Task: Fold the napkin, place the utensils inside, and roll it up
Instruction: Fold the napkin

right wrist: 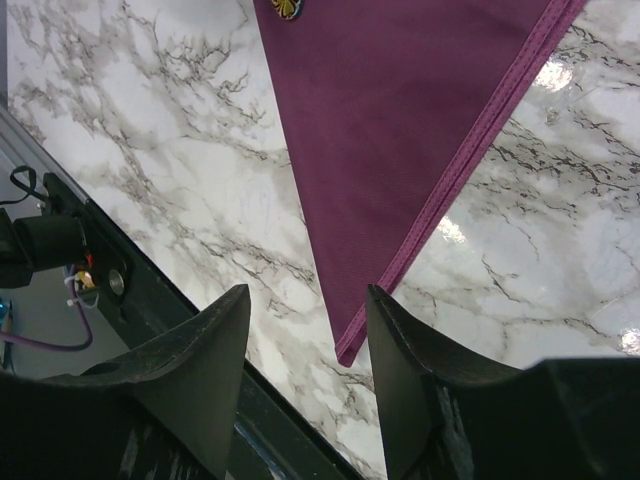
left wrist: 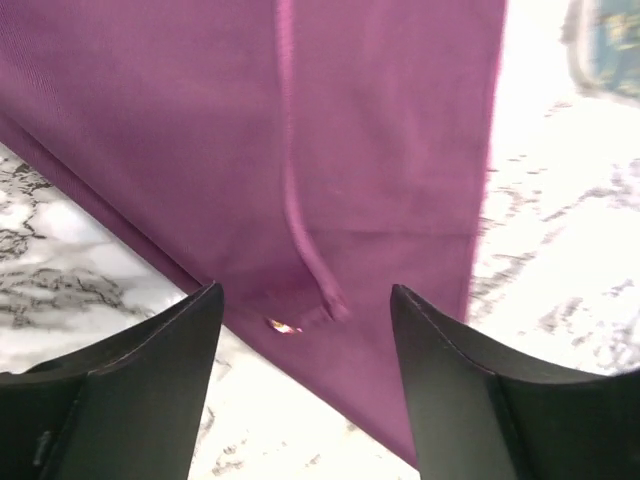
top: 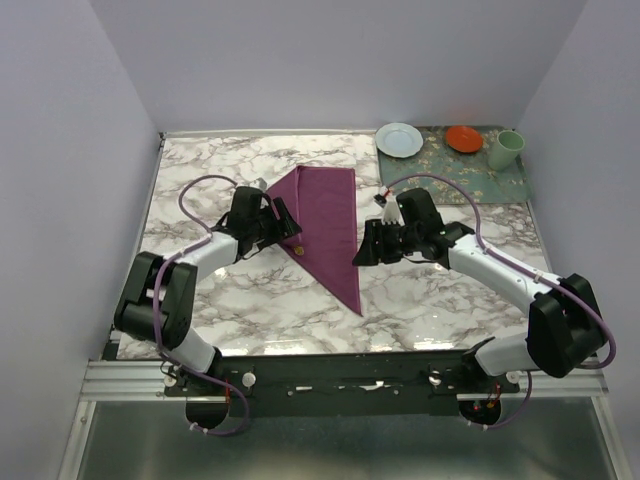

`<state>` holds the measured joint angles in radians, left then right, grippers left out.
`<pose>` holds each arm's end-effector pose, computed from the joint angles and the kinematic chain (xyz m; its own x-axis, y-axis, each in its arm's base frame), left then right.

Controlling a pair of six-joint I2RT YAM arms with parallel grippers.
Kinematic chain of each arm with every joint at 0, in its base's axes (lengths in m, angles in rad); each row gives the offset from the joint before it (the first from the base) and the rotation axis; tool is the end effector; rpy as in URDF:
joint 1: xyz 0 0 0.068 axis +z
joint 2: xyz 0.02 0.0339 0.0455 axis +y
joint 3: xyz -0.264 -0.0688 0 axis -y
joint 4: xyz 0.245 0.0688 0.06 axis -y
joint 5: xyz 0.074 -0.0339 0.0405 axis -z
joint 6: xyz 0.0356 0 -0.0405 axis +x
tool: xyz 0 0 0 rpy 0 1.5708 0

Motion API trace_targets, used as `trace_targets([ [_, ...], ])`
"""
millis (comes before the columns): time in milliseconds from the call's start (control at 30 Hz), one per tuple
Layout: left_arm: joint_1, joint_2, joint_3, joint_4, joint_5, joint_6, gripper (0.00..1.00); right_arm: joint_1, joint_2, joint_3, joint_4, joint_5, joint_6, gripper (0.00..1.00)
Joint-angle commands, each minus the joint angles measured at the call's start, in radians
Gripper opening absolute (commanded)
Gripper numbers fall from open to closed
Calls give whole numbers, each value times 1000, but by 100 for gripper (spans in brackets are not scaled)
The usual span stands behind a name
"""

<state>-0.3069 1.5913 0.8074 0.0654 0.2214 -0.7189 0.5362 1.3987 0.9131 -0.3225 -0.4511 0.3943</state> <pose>0.3057 -0.1051 0.1754 -0.7701 -0.4299 -0.4713 -0.0729 0.7932 -0.6045 0.2437 0.1629 0.2356 -0.8499 -0.1029 -0.5168 -0.4248 0.7141 0.5564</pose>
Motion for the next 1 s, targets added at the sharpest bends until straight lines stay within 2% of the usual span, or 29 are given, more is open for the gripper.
trace_targets([
  [0,8,-171,44,-108,27,85,79,-16,-32,-3,5,-15,12,58],
  [67,9,-223,65,-163,20,114,80,-28,-58,-10,3,-9,15,58],
  [200,12,-252,72,-191,6,136,72,-47,-70,-20,-1,-18,8,59],
  [267,15,-231,62,-161,51,110,65,-47,-76,-28,-4,-17,11,59],
  [333,8,-208,52,-110,165,87,64,-56,-95,-42,-12,0,18,59],
  [400,-15,-197,55,-72,217,105,63,-80,-130,-48,-23,26,17,59],
  [533,-167,-234,87,-114,61,228,62,-156,-187,-54,-117,109,15,59],
  [633,-305,-286,43,-81,-6,317,56,-217,-211,-65,-182,189,38,59],
  [700,-447,-304,13,-78,-101,424,54,-261,-225,-92,-191,186,38,60],
  [767,-536,-306,12,-116,-173,481,54,-284,-247,-111,-191,160,38,60],
  [800,-599,-306,12,-127,-186,505,54,-301,-254,-120,-190,152,35,60],
  [967,-695,-310,-31,-140,-114,648,55,-309,-329,-154,-190,132,20,60],
])
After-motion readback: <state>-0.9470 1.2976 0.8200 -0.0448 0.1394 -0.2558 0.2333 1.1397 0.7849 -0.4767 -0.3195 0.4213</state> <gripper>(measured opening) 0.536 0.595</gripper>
